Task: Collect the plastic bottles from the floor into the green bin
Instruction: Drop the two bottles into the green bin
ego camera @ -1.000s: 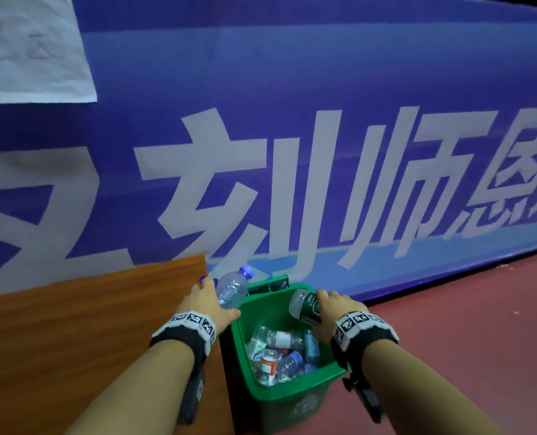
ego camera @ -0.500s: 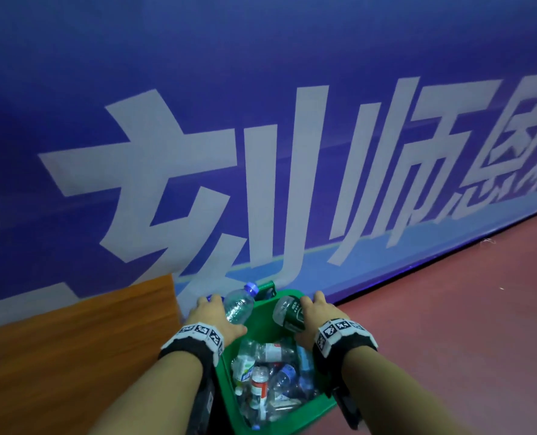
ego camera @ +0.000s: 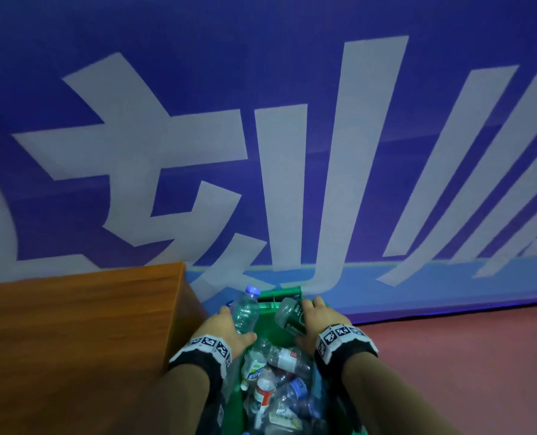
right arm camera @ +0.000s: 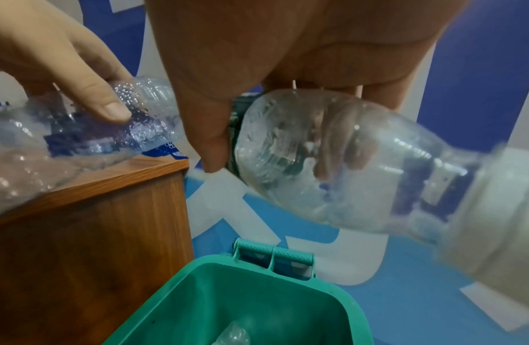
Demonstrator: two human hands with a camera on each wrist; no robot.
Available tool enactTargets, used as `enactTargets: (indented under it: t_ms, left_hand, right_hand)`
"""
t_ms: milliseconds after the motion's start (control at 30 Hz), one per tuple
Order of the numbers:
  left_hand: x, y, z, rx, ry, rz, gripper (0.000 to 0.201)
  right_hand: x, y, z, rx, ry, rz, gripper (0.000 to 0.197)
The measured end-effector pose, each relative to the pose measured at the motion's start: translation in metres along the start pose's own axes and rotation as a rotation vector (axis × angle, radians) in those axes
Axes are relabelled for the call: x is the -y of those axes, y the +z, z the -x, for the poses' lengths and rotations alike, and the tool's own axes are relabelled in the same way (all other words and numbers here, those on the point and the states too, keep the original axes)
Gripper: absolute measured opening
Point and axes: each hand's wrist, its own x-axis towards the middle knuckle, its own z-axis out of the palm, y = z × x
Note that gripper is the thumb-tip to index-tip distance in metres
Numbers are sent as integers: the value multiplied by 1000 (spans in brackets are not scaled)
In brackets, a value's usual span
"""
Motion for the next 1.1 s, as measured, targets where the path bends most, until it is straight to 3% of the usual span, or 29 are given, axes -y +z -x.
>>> enactTargets:
  t_ms: [100,200,367,500,667,867,1100]
  left_hand:
    - [-16,-1,-1,-18,-15,12,85]
    - [-25,-3,-1,-34,-34,12,80]
    - [-28,-5,10,-53,-54,2,79]
    - [-30,-13,30,-123,-16,-15,66]
    - [-5,-39,72,-276,-8,-17,78]
    - [113,-65,183,-441,-193,117,95]
    - [340,-16,411,-576,-758,244,94]
  right_hand:
    - [-8,-4,-15,18,-41,-117,100]
    - [-11,-3,-17,-5,-70,-89,119]
    - [-12,-8,-9,-95,-88,-14,101]
    - [-10,-19,4,-132,-115,10,101]
    - [21,-39,37,-212,-173,73,98]
    - [145,-26,108,-245,-406,194,101]
    - [364,87,267,-138,-957,414,97]
